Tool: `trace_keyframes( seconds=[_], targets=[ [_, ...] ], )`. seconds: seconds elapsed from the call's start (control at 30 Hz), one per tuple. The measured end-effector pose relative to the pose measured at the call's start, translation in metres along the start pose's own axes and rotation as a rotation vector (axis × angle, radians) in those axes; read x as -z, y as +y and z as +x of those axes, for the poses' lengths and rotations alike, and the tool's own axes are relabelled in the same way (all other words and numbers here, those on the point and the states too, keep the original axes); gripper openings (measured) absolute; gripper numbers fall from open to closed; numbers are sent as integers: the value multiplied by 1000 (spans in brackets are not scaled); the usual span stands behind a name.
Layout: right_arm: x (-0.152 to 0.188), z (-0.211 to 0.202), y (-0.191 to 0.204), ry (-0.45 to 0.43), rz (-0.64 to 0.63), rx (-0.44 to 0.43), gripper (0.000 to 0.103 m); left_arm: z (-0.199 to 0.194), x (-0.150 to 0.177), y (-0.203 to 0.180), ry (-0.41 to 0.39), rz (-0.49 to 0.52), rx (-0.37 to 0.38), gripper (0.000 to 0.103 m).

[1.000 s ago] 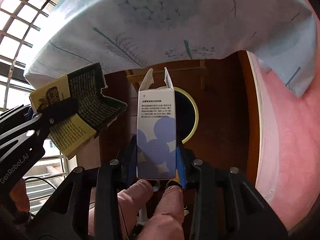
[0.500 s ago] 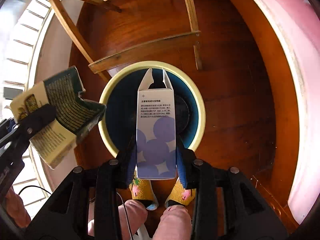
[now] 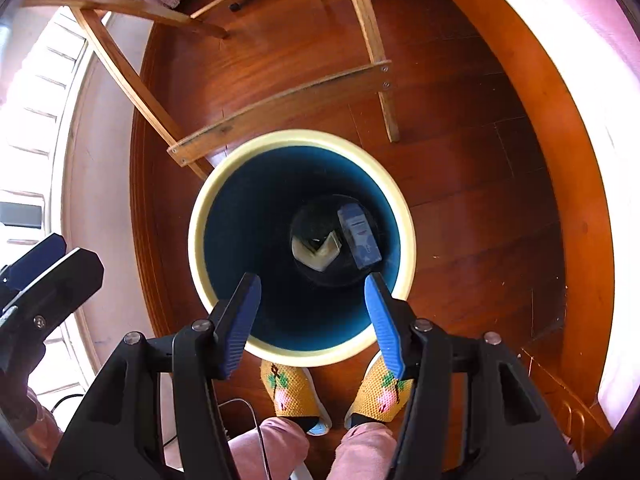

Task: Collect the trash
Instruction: 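Carry both boxes over the bin and open both tools to drop them, then raise both tools back toward the table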

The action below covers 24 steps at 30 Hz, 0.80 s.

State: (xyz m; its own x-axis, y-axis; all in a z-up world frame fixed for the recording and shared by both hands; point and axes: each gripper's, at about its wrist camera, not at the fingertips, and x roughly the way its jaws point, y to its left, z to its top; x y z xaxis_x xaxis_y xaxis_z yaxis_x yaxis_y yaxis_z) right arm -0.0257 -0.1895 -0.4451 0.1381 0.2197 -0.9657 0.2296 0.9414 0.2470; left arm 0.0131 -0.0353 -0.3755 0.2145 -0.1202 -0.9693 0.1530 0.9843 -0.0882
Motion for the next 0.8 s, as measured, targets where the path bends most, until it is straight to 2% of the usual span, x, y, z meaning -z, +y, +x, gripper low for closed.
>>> trace_keyframes(
  seconds=[0.23,0.57,0.8],
  targets=[
    [8,-68,12,-18,21,-1,51,-73,-8,-9,-30,7,13,86],
    [32,-203,40,-30,18,-27,51,-209,-15,-17,-101,65,15,86],
    [47,-308,71,-99,-32,-43,51,-320,-28,-21,-214,151,39,86]
  ],
)
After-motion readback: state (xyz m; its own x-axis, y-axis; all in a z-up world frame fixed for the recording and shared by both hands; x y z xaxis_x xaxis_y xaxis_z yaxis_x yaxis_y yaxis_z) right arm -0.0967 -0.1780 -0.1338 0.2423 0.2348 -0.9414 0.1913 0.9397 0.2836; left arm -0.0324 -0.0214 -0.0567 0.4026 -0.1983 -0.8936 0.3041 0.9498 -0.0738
